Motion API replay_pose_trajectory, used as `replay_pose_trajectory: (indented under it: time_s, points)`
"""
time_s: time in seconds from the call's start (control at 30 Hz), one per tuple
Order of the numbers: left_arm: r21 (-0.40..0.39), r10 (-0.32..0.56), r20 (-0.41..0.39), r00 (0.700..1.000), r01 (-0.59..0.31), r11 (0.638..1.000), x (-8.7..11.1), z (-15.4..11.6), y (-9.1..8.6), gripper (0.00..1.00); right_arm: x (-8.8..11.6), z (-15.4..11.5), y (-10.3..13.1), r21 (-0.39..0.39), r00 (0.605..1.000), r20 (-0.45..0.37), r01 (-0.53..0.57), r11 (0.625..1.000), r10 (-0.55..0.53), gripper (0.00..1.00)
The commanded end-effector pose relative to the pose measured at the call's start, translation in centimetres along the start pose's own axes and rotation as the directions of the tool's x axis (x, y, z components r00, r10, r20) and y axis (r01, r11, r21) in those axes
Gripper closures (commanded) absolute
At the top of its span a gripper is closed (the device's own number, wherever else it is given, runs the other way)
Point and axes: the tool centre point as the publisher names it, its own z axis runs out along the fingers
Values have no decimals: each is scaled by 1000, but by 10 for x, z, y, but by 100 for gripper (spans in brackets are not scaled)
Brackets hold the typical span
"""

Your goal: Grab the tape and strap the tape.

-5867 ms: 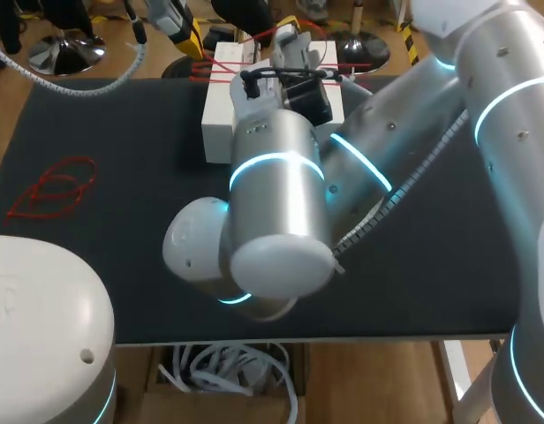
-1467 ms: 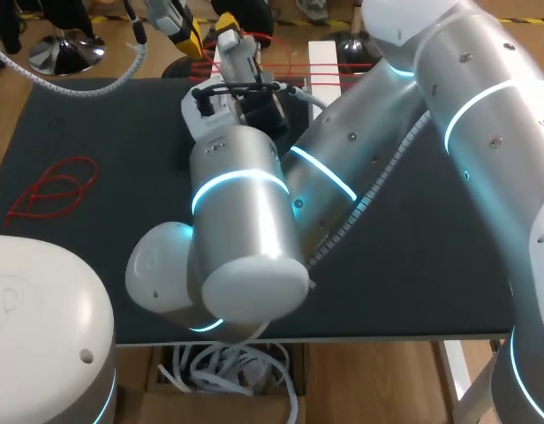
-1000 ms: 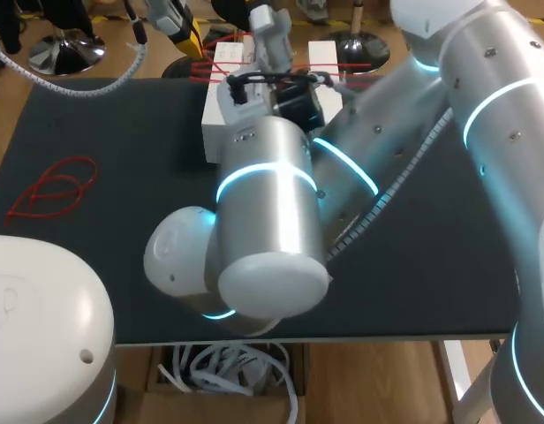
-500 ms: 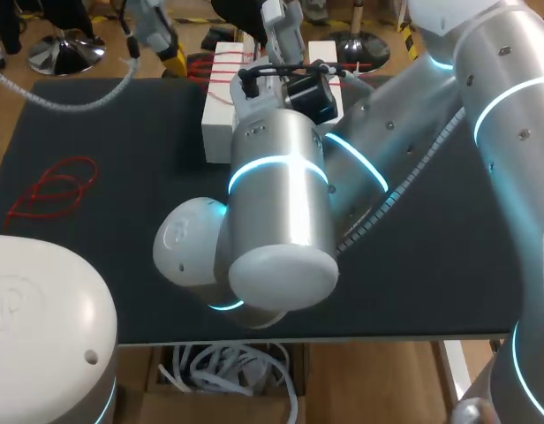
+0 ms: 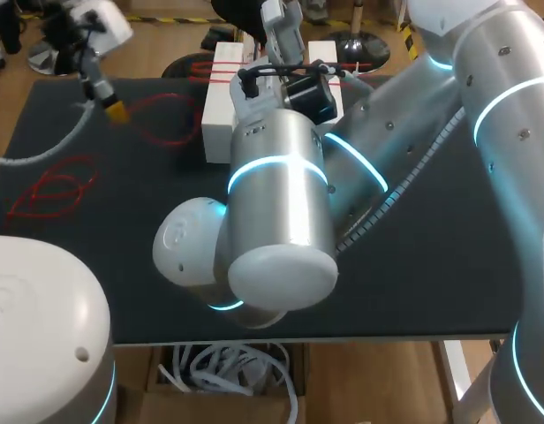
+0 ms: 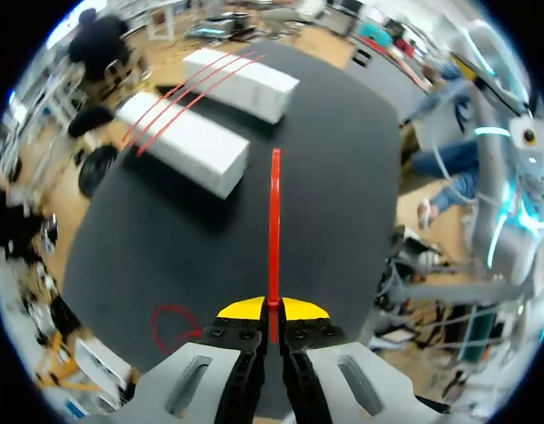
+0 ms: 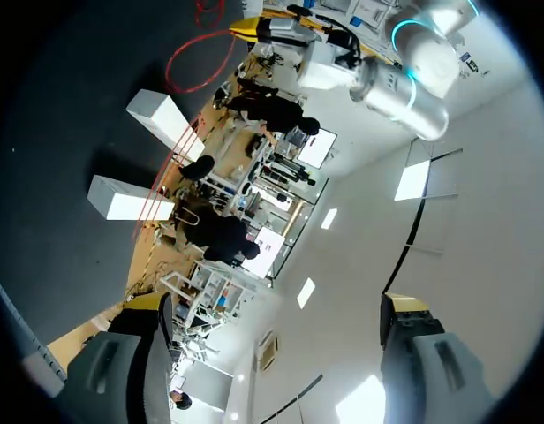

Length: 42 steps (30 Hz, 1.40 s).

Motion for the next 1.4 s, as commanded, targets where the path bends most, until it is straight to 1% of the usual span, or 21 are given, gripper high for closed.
replay_pose_trajectory:
  time_s: [0.03, 0.1, 0.23, 0.3, 0.43, 0.5, 0.57, 0.6, 0.63, 0.73, 0.8, 0.87, 0.93, 0.97, 1.0, 1.4]
  points:
    - [40, -90, 6, 996, 89, 995, -13, 2, 43, 100, -2, 0, -2, -4, 1000, -2, 4, 1000, -4, 0]
    - [14, -111, 3, 994, 111, 994, -23, 5, 59, 100, -2, 0, -2, -4, 1000, -2, 4, 1000, -4, 0]
    - [-31, -152, -12, 988, 151, 988, -35, 5, 80, 100, -2, 0, -2, -4, 1000, -2, 4, 1000, -4, 0]
    - [-66, -164, -26, 986, 162, 985, -43, 6, 90, 100, -2, 0, -2, -4, 1000, -2, 4, 1000, -4, 0]
    - [-122, -196, -58, 979, 188, 975, -53, 5, 105, 100, -2, 0, -2, -4, 1000, -2, 4, 1000, -4, 0]
    - [-161, -209, -77, 975, 195, 968, -57, 5, 109, 100, -2, 0, -2, -4, 1000, -2, 4, 1000, -4, 0]
    - [-193, -227, -73, 971, 209, 959, -61, 5, 112, 100, -2, 0, -2, -4, 1000, -2, 4, 1000, -4, 0]
    - [-221, -248, -56, 967, 231, 948, -64, 5, 114, 100, -2, 0, -2, -4, 1000, -2, 4, 1000, -4, 0]
    - [-219, -245, -59, 968, 227, 949, -66, 5, 115, 100, -2, 0, -2, -4, 1000, -2, 4, 1000, -4, 0]
    - [-236, -285, -73, 956, 261, 936, -73, 8, 119, 100, -2, 0, -2, -4, 1000, -2, 4, 1000, -4, 0]
    - [-239, -304, -67, 950, 281, 930, -76, 7, 121, 99, -2, 0, -2, -4, 1000, -2, 4, 1000, -4, 0]
    - [-237, -310, -66, 948, 287, 928, -79, 5, 122, 60, -2, 0, -2, -4, 1000, -2, 4, 1000, -4, 0]
    - [-237, -310, -66, 948, 287, 928, -79, 5, 122, 52, -2, 0, -2, -4, 1000, -2, 4, 1000, -4, 0]
    - [-237, -310, -66, 948, 287, 928, -79, 5, 122, 29, -2, 0, -2, -4, 1000, -2, 4, 1000, -4, 0]
    - [-237, -310, -66, 948, 287, 928, -79, 5, 122, 0, -2, 0, -2, -4, 1000, -2, 4, 1000, -4, 0]
    - [-237, -310, -66, 948, 287, 928, -79, 5, 122, 0, -2, 0, -2, -4, 1000, -2, 4, 1000, -4, 0]
